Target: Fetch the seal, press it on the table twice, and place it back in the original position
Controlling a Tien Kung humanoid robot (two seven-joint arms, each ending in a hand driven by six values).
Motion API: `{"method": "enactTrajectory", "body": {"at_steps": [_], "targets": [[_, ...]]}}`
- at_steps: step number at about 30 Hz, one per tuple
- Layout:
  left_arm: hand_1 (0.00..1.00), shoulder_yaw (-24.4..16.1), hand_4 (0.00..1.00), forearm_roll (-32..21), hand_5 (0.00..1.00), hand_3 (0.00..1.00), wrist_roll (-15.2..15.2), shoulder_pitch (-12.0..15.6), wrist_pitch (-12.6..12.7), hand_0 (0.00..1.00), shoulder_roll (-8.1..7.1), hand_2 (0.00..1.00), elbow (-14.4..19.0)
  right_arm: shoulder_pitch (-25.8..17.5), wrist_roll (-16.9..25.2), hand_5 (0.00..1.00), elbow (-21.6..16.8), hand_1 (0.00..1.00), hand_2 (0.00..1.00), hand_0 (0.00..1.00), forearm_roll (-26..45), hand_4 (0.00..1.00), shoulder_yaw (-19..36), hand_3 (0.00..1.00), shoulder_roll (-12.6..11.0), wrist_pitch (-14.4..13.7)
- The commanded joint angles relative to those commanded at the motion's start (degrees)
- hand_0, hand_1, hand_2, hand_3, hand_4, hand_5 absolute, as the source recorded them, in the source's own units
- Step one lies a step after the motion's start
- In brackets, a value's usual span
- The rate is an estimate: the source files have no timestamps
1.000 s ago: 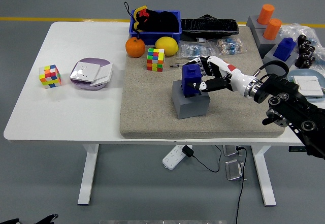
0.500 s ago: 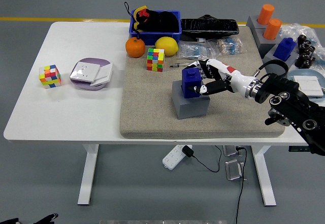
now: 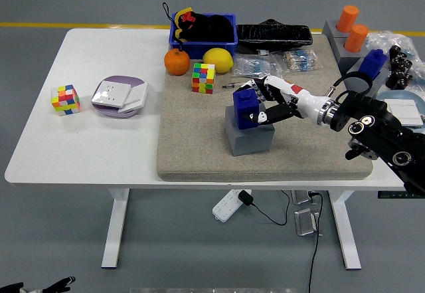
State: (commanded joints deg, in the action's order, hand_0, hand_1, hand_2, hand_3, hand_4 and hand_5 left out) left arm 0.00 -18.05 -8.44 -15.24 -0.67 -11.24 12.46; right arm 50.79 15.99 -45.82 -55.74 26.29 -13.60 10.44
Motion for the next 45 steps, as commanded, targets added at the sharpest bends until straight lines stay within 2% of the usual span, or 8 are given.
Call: {"method": "enactTrajectory", "body": {"at_steps": [19,30,45], "targets": [[0.807,-0.3,0.706,0.4,0.426,0.817,0.1,-0.2,-0.1,0.817,0.03,0.777,0.0,3.6,0.5,0.002,-0.4,0.420,0.409,0.569,-1.3,0.698,-2.2,0.405,-1.9,0.0],[0.807,-0.4,0.708,0.5,0.427,0.819,0.0,-0.3,-0.1,0.817,0.07,0.777,0.0,3.4,1.2,0.002,1.1,0.421,0.411,0.570,-2.3,0.696,-3.6,0.403,-1.4,-0.4],[0.808,-0.4,0.709,0.6,0.429,0.819,0.1,-0.4,-0.1,0.818,0.26,0.777,0.0,3.4,1.3,0.002,1.3,0.421,0.407,0.571,-2.5,0.693,-3.7,0.402,-1.0,-0.6]]}}
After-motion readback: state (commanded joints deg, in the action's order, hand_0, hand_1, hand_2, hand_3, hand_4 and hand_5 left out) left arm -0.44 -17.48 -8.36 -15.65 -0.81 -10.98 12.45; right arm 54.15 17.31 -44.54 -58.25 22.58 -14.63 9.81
